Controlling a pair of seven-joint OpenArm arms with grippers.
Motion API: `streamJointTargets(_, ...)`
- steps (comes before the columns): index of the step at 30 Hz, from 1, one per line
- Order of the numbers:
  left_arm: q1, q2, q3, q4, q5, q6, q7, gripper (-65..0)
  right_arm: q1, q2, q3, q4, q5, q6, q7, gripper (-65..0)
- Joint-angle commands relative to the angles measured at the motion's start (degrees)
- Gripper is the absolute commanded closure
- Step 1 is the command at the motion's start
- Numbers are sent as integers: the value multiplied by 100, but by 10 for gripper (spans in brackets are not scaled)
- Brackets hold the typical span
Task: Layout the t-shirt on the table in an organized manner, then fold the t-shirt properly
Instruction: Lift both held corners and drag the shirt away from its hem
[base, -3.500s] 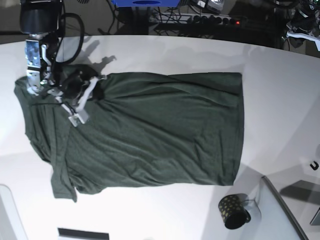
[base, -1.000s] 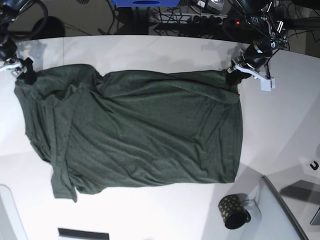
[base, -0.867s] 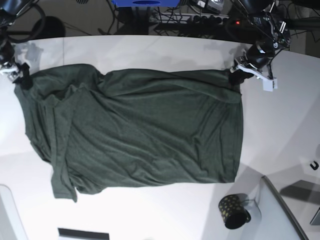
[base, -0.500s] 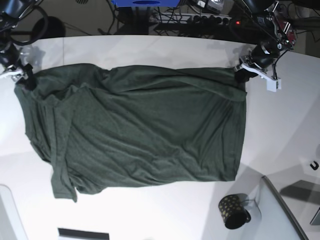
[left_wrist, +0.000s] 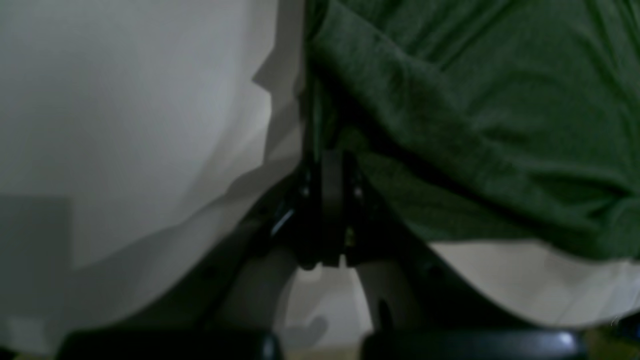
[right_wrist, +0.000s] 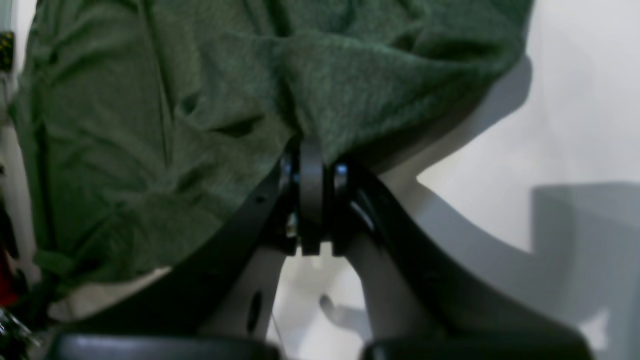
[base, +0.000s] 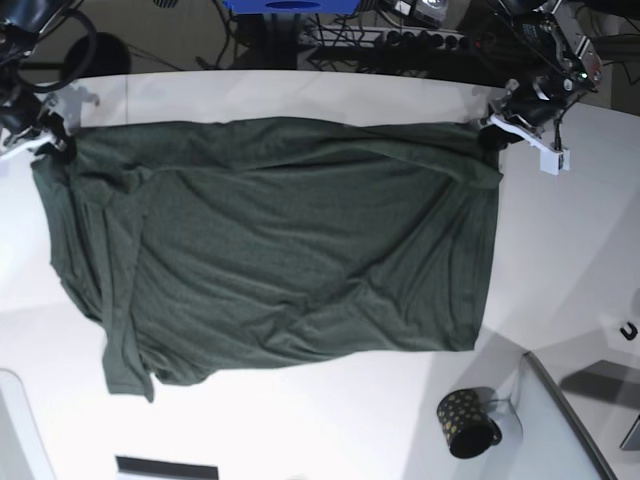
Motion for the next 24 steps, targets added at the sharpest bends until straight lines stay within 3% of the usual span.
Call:
streamJointTargets(1,18,-59,-120,246,-13,-8,-12,0,19,43,27,224,118,21,-26,-3)
streamJointTargets(5,9,-33,-331,703,-5,-8,129,0,1,-81,45,725,118,21,-395,-3)
streamJointTargets(7,-8,-33,-340,844,-5,-8,296,0,1,-81,45,892,145,-344,-624,-3)
streamJointTargets(12,-8,-24,-313,1064,-13,-8,322,0,36,-230,45,1507,154,-704,-1028,-3)
streamJointTargets(18,-79,-24,-322,1020,-13,-8,322,0,168,-379,45,2044,162,-1469,-1301,-3)
streamJointTargets(24,62,-24,-322,1020,-13,-8,331,0,63,-388,45,2017,154,-1583,-1397,-3)
